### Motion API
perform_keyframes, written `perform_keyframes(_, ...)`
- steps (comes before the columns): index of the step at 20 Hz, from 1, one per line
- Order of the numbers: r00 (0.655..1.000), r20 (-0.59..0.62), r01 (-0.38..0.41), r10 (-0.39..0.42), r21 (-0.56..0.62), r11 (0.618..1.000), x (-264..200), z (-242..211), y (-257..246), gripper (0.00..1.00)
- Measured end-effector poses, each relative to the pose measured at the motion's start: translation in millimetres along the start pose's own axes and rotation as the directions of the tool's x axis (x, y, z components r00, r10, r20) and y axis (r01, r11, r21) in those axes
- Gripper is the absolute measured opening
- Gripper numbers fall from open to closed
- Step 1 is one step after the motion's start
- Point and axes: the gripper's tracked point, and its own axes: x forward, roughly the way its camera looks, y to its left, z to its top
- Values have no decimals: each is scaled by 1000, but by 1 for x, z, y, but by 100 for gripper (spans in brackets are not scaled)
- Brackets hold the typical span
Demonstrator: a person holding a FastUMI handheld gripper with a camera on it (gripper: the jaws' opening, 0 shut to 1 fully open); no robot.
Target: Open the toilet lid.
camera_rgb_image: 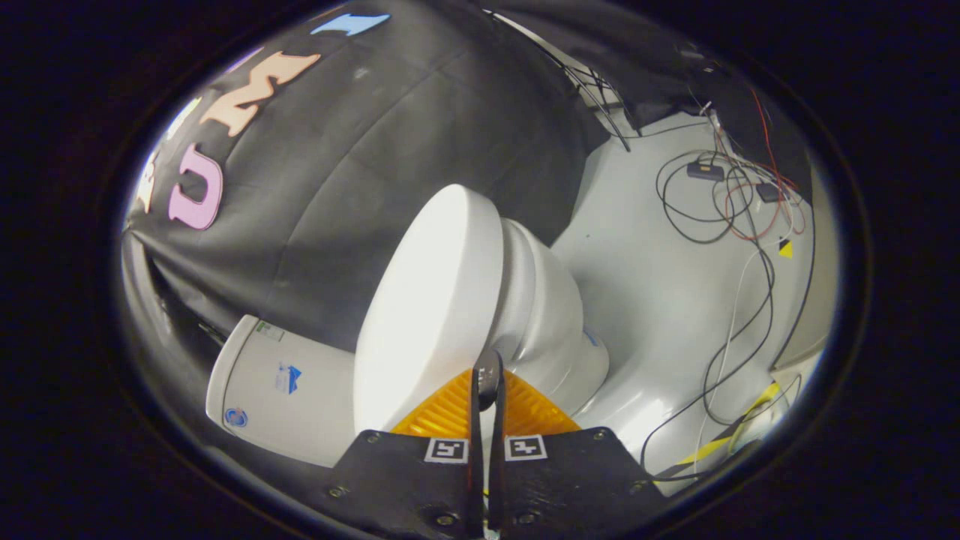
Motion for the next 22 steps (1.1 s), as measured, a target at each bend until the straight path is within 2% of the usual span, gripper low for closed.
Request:
perform_keyframes(5,999,50,-6,14,-153,988,-16,14,28,3)
perform_keyframes(11,991,103,-45,81,-312,949,-41,25,72,3)
perform_keyframes(15,981,133,-72,143,-437,896,-58,28,106,3)
perform_keyframes(19,974,153,-58,166,-543,838,-68,28,127,3)
perform_keyframes(22,969,168,-36,180,-625,780,-76,26,141,3)
